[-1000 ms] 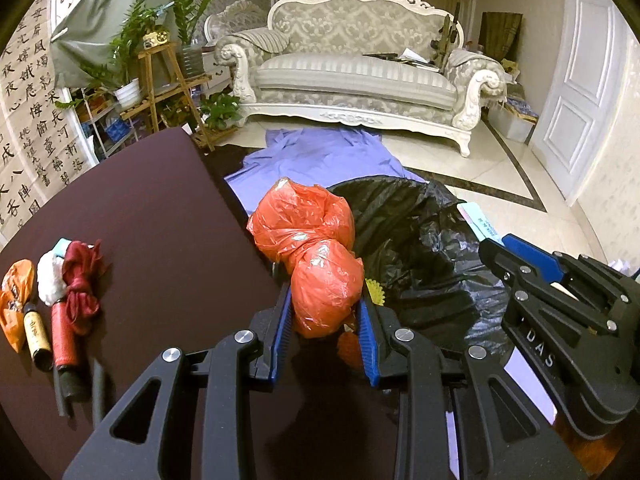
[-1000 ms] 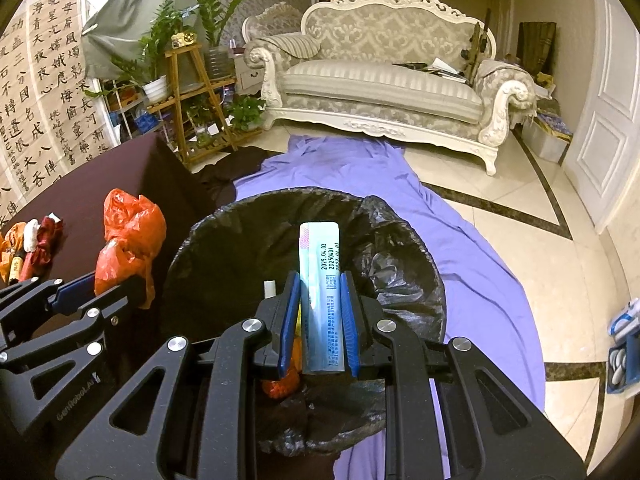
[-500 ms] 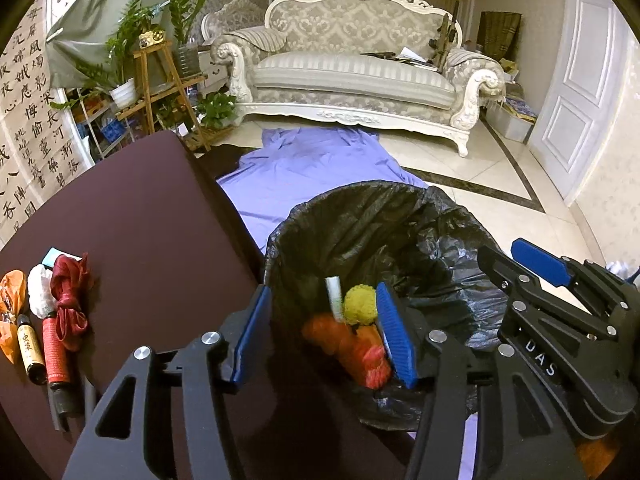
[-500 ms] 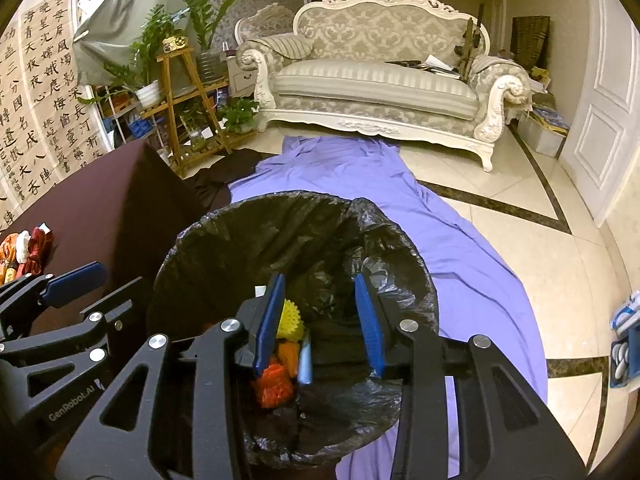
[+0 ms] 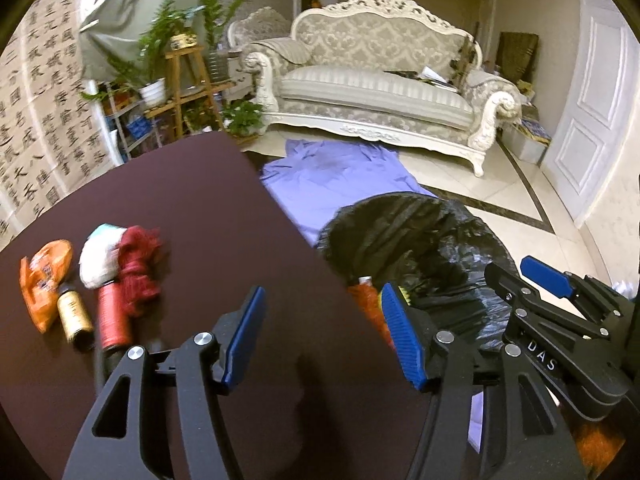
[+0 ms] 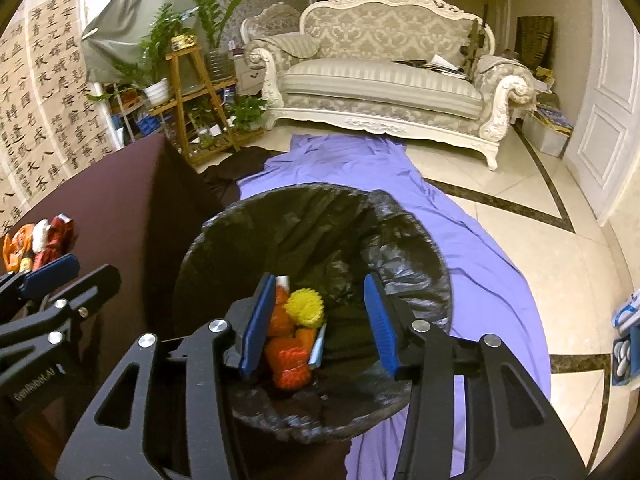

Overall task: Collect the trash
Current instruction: 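Carry the red bag and toothpaste box over the bin and release both, then grasp a black tube with the right gripper while the left grasps another black tube, then carry both black tubes over the bin and open both grippers, then return to the table and grasp the yellow-labelled bottle with the left gripper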

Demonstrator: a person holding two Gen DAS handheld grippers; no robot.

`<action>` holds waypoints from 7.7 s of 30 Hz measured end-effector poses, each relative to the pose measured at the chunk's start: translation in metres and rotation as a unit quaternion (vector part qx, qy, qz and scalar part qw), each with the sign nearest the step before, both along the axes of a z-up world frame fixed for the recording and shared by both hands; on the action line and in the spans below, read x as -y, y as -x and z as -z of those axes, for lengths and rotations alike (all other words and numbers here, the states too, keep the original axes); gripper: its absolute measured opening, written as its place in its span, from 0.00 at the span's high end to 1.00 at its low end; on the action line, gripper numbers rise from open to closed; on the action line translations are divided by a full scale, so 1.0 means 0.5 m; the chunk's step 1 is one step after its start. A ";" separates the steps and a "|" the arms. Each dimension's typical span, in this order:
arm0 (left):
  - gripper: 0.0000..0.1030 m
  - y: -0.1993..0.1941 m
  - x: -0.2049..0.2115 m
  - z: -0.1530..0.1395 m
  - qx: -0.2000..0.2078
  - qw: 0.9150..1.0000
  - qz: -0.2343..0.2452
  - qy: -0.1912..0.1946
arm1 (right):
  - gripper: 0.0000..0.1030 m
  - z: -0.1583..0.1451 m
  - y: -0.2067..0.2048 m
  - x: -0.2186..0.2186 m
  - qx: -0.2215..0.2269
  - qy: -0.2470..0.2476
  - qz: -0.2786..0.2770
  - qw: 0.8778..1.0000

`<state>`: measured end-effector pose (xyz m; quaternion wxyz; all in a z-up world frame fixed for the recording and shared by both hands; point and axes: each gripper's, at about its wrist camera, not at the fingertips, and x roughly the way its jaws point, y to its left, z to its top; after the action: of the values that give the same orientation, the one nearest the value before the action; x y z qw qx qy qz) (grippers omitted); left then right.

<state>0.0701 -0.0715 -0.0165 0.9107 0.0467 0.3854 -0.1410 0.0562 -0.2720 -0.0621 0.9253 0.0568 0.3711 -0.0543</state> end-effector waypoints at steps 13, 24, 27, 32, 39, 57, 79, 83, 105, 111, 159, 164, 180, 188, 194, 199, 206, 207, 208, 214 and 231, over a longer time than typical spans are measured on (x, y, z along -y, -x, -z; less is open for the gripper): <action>0.42 0.063 -0.199 -0.022 0.010 0.995 -0.100 0.003 | 0.50 -0.030 0.026 -0.198 0.003 -0.004 -0.091 0.996; 0.42 0.091 -0.360 -0.001 0.001 0.984 -0.179 0.002 | 0.50 -0.043 0.037 -0.370 -0.003 0.010 -0.175 0.984; 0.42 0.093 -0.386 0.005 -0.002 0.982 -0.191 0.004 | 0.50 -0.045 0.034 -0.409 -0.006 0.016 -0.192 0.981; 0.42 0.092 -0.410 0.014 -0.007 0.980 -0.199 0.011 | 0.50 -0.034 0.028 -0.457 -0.022 0.024 -0.215 0.976; 0.42 0.086 -0.407 0.019 -0.011 0.981 -0.191 0.020 | 0.56 -0.016 0.014 -0.466 -0.050 0.039 -0.216 0.974; 0.42 0.034 -0.329 0.034 -0.034 0.988 -0.148 0.025 | 0.81 -0.013 -0.029 -0.379 -0.043 0.036 -0.187 0.981; 0.86 0.053 -0.293 0.040 -0.036 0.993 -0.109 -0.003 | 0.81 -0.011 -0.031 -0.367 -0.040 0.028 -0.196 0.979; 0.86 0.076 -0.296 0.040 -0.037 0.994 -0.107 -0.001 | 0.82 -0.009 -0.016 -0.367 -0.041 0.028 -0.196 0.979; 0.80 0.086 -0.316 0.045 -0.032 0.993 -0.114 0.013 | 0.84 -0.007 0.028 -0.362 -0.042 0.021 -0.193 0.980; 0.86 0.092 -0.301 0.048 -0.025 0.995 -0.097 -0.003 | 0.87 -0.009 0.026 -0.369 -0.040 0.036 -0.191 0.980; 0.86 0.046 0.012 -0.010 0.029 0.999 0.023 0.006 | 0.87 -0.042 0.030 -0.024 0.009 0.020 -0.011 1.000; 0.86 0.014 0.050 0.002 0.024 0.999 0.031 -0.004 | 0.87 -0.027 0.004 0.004 0.004 0.018 -0.005 1.000; 0.74 -0.034 0.118 0.034 0.007 0.998 0.051 -0.038 | 0.85 0.002 -0.037 0.058 -0.005 0.003 0.013 1.000; 0.43 -0.034 0.100 0.032 0.001 0.999 0.030 -0.024 | 0.76 0.006 -0.035 0.063 -0.008 0.002 0.020 1.000; 0.39 -0.014 0.073 0.026 0.008 0.999 0.018 -0.028 | 0.74 0.009 -0.026 0.039 -0.011 0.000 0.011 1.000; 0.38 0.004 0.018 0.025 0.003 1.000 -0.009 -0.028 | 0.66 0.009 -0.014 -0.014 -0.013 -0.005 -0.013 1.000; 0.38 0.028 -0.101 0.021 0.005 0.997 -0.066 -0.033 | 0.66 -0.006 -0.002 -0.122 -0.010 0.000 -0.070 0.998; 0.38 0.030 -0.118 0.019 0.006 0.996 -0.077 -0.033 | 0.66 -0.009 -0.002 -0.140 -0.009 0.000 -0.079 0.997; 0.38 0.029 -0.131 0.018 0.006 0.996 -0.084 -0.034 | 0.66 -0.012 -0.001 -0.156 -0.009 0.001 -0.088 0.996; 0.38 0.028 -0.219 0.022 0.002 0.991 -0.131 -0.037 | 0.66 -0.023 -0.007 -0.247 -0.009 0.008 -0.135 0.991; 0.38 0.025 -0.298 0.025 -0.012 0.987 -0.159 -0.011 | 0.66 -0.022 -0.030 -0.342 -0.021 0.019 -0.176 0.984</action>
<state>0.0578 0.0777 -0.0290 0.9163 -0.0068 0.4004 0.0098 0.0715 -0.1010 -0.0513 0.9132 -0.0280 0.3935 0.1016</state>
